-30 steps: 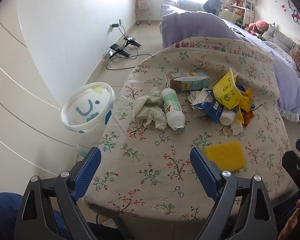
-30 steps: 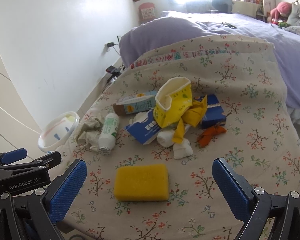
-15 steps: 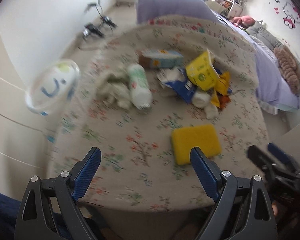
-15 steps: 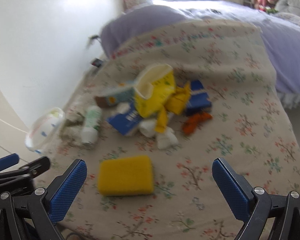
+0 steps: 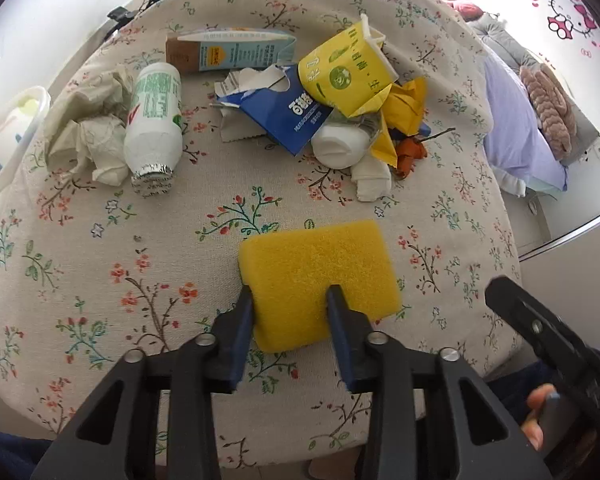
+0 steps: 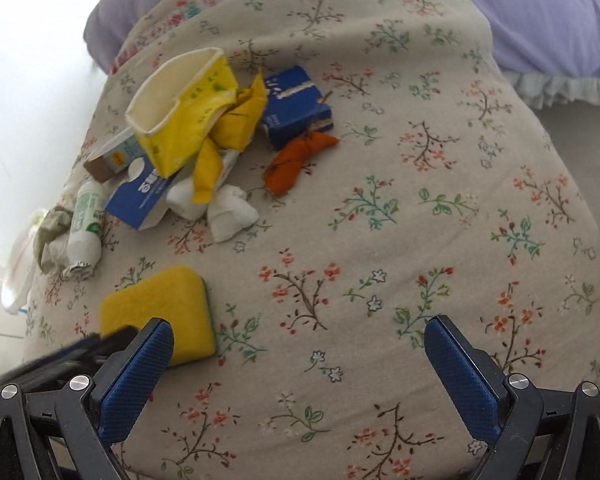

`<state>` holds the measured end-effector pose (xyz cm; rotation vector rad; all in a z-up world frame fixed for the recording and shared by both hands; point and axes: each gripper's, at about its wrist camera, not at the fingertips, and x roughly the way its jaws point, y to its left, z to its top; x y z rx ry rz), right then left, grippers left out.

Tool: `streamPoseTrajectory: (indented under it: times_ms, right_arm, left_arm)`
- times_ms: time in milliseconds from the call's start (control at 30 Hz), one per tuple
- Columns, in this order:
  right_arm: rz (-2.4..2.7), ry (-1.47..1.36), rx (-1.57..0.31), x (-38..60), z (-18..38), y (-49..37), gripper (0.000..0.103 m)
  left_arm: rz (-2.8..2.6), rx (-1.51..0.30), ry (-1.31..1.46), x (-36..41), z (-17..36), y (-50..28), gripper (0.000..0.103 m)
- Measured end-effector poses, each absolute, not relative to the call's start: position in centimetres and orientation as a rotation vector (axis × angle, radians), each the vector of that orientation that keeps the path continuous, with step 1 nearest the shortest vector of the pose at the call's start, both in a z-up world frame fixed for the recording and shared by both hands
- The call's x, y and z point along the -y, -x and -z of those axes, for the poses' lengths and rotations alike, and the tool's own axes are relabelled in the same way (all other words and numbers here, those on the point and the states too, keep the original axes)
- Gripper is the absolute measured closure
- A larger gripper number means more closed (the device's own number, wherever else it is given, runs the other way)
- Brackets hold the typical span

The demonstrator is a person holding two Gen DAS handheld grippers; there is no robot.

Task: Collect trash
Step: 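Grasp the yellow sponge with the left gripper, then carry the sponge to the white bucket and release it while the right gripper drops a tissue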

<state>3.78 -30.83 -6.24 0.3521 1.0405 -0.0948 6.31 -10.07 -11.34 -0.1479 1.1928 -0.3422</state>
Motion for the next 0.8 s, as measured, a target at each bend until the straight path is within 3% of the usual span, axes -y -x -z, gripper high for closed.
streamPoseTrajectory:
  times_ms: [167, 333, 467, 633, 800]
  right_arm:
    - [0.122, -0.395, -1.022, 32.2, 6.7, -3.9, 0.000]
    - [0.120, -0.430, -0.997, 32.8, 7.0, -4.5, 0.001]
    - [0.092, -0.366, -0.979, 31.2, 7.9, -6.4, 0.009]
    - [-0.017, -0.232, -0.973, 27.2, 9.0, -9.4, 0.023]
    - [-0.022, -0.209, -0.957, 25.7, 10.5, -12.4, 0.046]
  left_arm:
    - [0.344, -1.177, 0.217, 8.4, 10.3, -6.1, 0.079]
    - [0.327, -1.081, 0.291, 4.7, 7.2, -5.6, 0.079]
    - [0.274, -1.030, 0.316, 2.0, 5.7, -5.7, 0.079]
    - [0.250, -1.022, 0.355, -0.6, 5.2, -5.6, 0.079]
    - [0.235, -1.014, 0.380, -2.3, 5.2, -5.6, 0.079]
